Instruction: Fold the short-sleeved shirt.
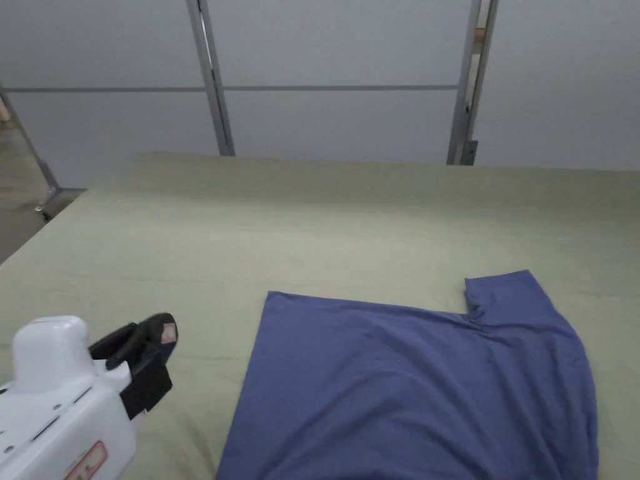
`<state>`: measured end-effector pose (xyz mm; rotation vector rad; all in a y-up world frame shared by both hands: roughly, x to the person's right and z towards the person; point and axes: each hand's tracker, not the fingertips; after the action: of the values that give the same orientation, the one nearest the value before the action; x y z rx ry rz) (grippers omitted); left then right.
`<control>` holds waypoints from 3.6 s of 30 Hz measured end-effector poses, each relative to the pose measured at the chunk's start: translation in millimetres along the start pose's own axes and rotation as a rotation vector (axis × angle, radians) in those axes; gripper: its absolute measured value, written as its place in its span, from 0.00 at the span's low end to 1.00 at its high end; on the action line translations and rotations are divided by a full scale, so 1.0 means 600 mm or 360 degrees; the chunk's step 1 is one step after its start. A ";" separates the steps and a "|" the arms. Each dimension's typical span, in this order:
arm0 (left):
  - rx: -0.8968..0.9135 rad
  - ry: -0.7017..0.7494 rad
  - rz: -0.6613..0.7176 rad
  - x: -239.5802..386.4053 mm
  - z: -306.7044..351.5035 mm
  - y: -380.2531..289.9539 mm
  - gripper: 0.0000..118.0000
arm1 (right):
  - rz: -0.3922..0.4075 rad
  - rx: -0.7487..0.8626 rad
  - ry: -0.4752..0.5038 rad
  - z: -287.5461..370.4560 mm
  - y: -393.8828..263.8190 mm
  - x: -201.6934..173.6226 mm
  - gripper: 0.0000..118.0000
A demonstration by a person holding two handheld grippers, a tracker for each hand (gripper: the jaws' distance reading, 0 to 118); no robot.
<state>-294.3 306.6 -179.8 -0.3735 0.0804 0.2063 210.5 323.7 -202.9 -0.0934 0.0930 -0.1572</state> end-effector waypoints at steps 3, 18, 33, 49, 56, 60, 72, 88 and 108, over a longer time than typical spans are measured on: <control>-0.0571 -0.0056 0.0080 -0.048 -0.083 -0.097 0.50 | -0.0020 -0.0178 0.0031 -0.010 -0.029 0.009 0.01; -0.1271 0.0149 0.0097 -0.066 -0.220 -0.282 0.07 | 0.0010 -0.1250 -0.0018 -0.077 -0.198 0.081 0.46; -0.1071 0.0050 0.0216 -0.036 -0.195 -0.190 0.07 | 0.0086 -0.1539 -0.0032 -0.159 -0.263 0.099 0.10; -0.1239 0.0292 0.0247 -0.030 -0.567 -0.168 0.09 | -0.0039 -0.1765 -0.0251 -0.537 -0.347 0.117 0.19; -0.0478 0.0140 -0.0066 -0.020 -0.394 -0.082 1.00 | 0.0027 -0.0929 -0.0223 -0.383 -0.234 0.108 1.00; -0.0045 0.0045 -0.0001 -0.002 -0.249 -0.053 0.39 | -0.0046 -0.0476 -0.0103 -0.265 -0.156 0.093 0.52; -0.0577 -0.0110 0.0327 -0.042 -0.279 -0.098 1.00 | 0.0175 -0.0445 -0.0134 -0.135 -0.155 0.060 0.02; -0.1178 0.0279 -0.0098 -0.032 -0.448 -0.215 0.11 | -0.0018 -0.1208 -0.0212 -0.242 -0.283 0.121 1.00; -0.1260 0.0113 0.0135 -0.043 -0.229 -0.184 0.06 | -0.0309 -0.1597 -0.0005 -0.211 -0.251 0.146 0.05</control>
<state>-301.6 150.3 -265.5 -1.1676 0.0823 0.3057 261.0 150.5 -320.5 -1.1056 0.1528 -0.2929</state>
